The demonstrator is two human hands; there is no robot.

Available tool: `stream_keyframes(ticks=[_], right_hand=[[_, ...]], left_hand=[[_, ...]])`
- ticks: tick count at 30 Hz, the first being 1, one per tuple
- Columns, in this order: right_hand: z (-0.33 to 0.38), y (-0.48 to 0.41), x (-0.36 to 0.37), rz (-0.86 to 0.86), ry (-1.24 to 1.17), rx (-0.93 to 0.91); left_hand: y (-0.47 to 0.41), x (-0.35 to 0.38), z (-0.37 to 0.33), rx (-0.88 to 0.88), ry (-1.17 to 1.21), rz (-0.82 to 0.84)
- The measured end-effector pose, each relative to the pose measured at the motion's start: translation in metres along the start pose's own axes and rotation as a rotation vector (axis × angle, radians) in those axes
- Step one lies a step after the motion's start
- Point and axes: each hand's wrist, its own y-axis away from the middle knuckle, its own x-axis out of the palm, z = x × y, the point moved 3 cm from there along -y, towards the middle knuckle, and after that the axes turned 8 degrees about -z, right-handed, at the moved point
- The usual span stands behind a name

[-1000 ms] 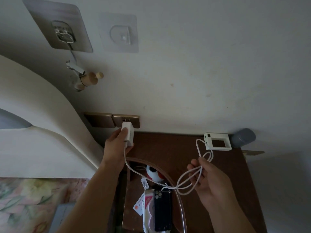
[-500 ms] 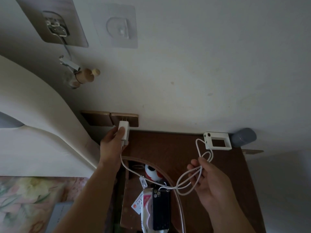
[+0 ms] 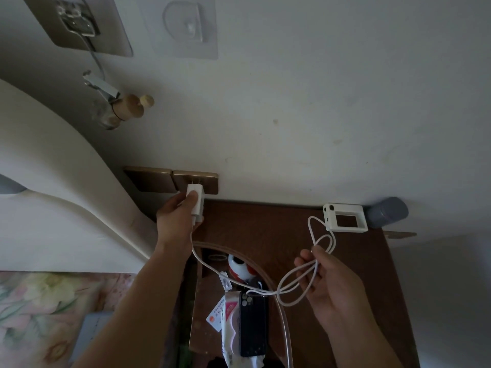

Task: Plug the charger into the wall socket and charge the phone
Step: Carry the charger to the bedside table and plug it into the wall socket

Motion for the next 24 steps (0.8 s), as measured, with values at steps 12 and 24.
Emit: stream_keyframes(ticks=[12,24], right_hand=[[0.004,0.002,-0.002,-0.004,-0.005,-0.019],[0.004,0.008,-0.018,-0.005,0.03,-0.085]], left_hand=[[-0.011,0.012,-0.004,-0.02,0.002,-0.072],[-0.002,0.007,-0.013,0.082,-0.194,-0.032]])
